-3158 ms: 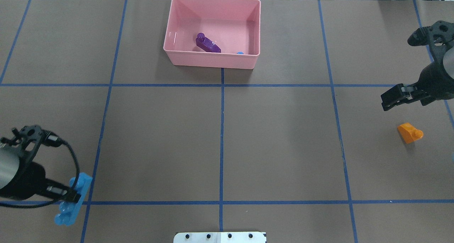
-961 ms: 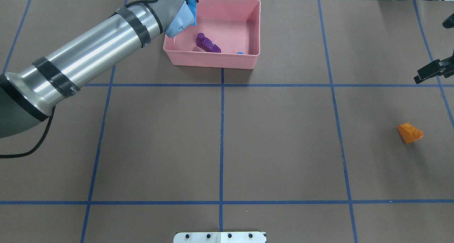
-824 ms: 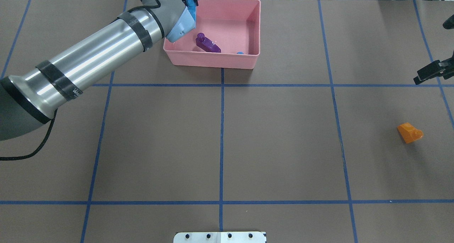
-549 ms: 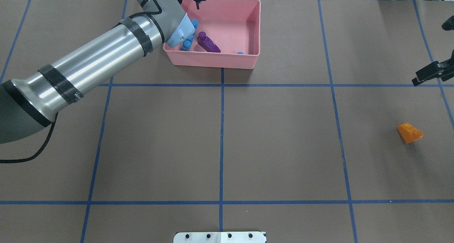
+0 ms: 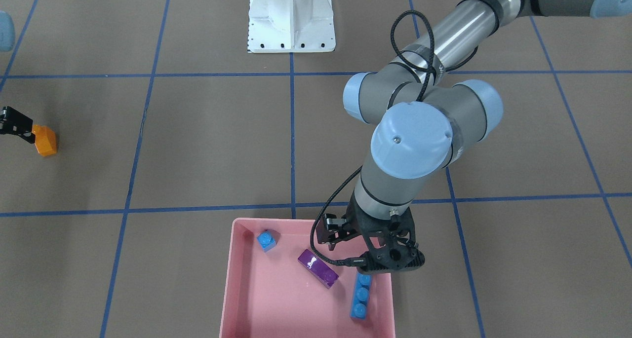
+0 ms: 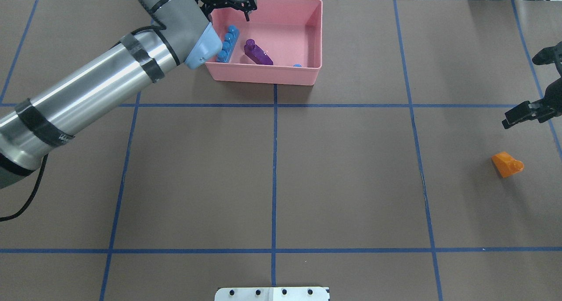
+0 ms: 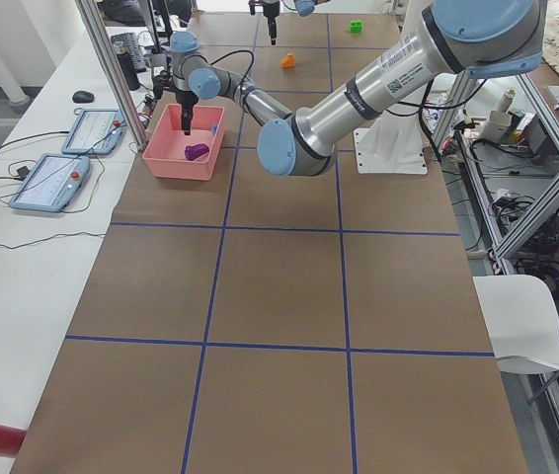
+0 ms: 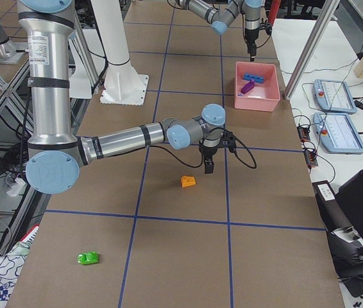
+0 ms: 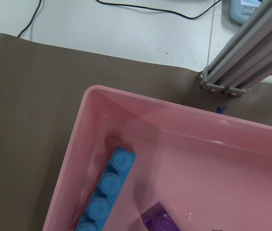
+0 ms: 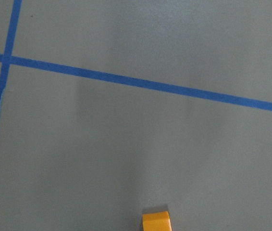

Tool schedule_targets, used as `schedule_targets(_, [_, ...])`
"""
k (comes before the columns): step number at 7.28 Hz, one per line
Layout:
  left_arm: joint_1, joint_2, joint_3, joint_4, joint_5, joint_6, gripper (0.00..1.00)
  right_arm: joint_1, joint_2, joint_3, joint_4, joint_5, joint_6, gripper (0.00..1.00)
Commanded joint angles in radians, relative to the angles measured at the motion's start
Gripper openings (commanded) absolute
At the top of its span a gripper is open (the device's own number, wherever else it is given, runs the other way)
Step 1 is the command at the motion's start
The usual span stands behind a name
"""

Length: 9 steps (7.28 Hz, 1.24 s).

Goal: Put all blocks into box

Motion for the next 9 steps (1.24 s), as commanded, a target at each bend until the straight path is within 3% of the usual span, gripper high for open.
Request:
schedule_targets(1, [0.003, 0.065, -0.092, 0.01, -0.012, 0.007, 1.0, -0.085, -0.117, -0.027, 0.234, -0.052, 0.109, 1.0])
schedule_targets(3, [0.003, 0.066, -0.093, 0.01, -0.01, 0.007, 1.0, -0.119, -0.135, -0.136, 0.41, -0.055, 0.123, 0.99])
schedule_targets(5, [0.005, 0.066, -0.093, 0.009, -0.01, 0.007, 1.0, -0.145, -0.13, -0.15, 0.429, -0.057, 0.144, 0.97])
schedule_targets(6, [0.007, 0.065, -0.095, 0.009, -0.01, 0.007, 1.0, -0.153, -0.129, -0.147, 0.429, -0.066, 0.145, 0.86])
schedule_targets(7, [0.007, 0.065, -0.095, 0.009, -0.01, 0.007, 1.0, -0.156, -0.127, -0.144, 0.427, -0.067, 0.145, 0.5])
schedule_targets(8, [0.007, 0.065, -0.095, 0.009, -0.01, 0.007, 1.0, -0.159, -0.126, -0.144, 0.427, -0.067, 0.145, 0.21])
schedule_targets(9, [0.007, 0.065, -0.095, 0.009, -0.01, 0.007, 1.0, -0.159, -0.129, -0.141, 0.427, -0.067, 0.145, 0.0])
